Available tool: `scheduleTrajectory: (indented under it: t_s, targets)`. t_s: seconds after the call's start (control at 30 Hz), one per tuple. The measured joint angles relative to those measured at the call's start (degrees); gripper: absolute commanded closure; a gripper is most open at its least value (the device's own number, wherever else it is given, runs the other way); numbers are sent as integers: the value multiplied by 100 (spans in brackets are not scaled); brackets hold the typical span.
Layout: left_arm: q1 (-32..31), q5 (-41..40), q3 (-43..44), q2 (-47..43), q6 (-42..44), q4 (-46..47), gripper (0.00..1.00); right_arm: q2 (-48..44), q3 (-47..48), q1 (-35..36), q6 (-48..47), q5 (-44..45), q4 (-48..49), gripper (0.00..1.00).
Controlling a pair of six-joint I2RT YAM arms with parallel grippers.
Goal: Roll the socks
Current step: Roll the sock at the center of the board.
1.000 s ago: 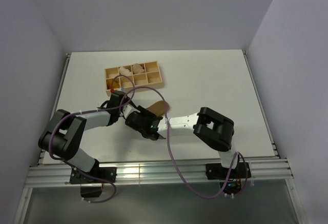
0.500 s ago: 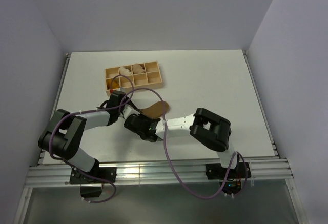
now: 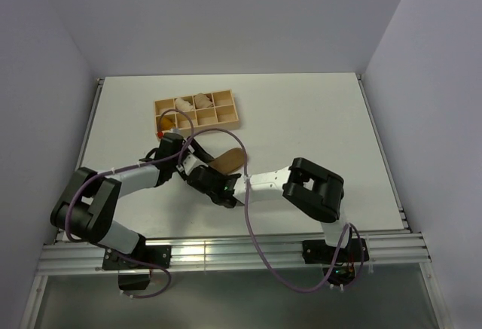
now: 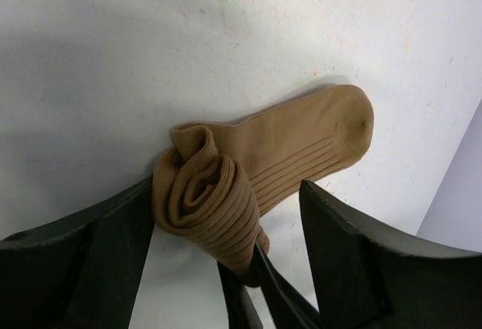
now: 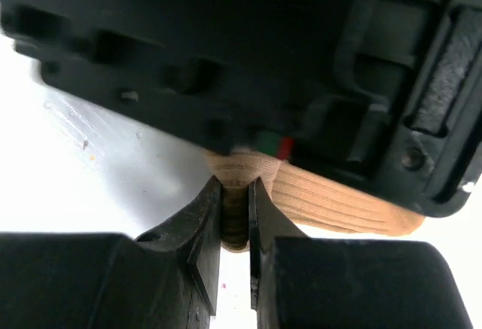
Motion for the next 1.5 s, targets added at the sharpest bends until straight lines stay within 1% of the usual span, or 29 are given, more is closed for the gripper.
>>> scheduleTrajectory:
  t_s: [0.2,0.4,0.53,0.6,0.7,0.87,0.97,1.1,1.2,1.37,1.5]
  targets:
    - [48,-162,-166,-315,-59,-229,16,-262,-278,-356,153,-815,297,100]
    - [396,-240,-426,-649,-164,-273,12,-374,-358,-780,382,-1692,428,100]
    - [529,-350,-717,-999,-177,-254,12,-376,-345,-1078,511,-2404,516,100]
    - [553,-415,-859,-1193,-157,-269,12,-367,-308,-1309,625,-2935,522,100]
    - [579,-452,-1043,-1410,-101,-236,14,-308,-240,-1766,872,-3978,520,100]
    - [599,-337,-1377,-1655,44,103,17,2,-48,-2529,1416,-5740,520,100]
    - [601,-190,-1443,-1641,142,273,19,278,173,-2848,1674,-6548,428,99]
    - [601,26,-1445,-1419,197,610,21,588,339,-3147,2000,-7350,424,99]
    - [595,164,-1445,-1204,179,883,24,688,275,-3298,2288,-7768,549,96]
    - [501,214,-1333,-820,164,1276,25,710,-52,-3467,2776,-8317,767,95]
    - [348,219,-1130,-426,146,1558,26,769,-107,-3510,2966,-8496,872,95]
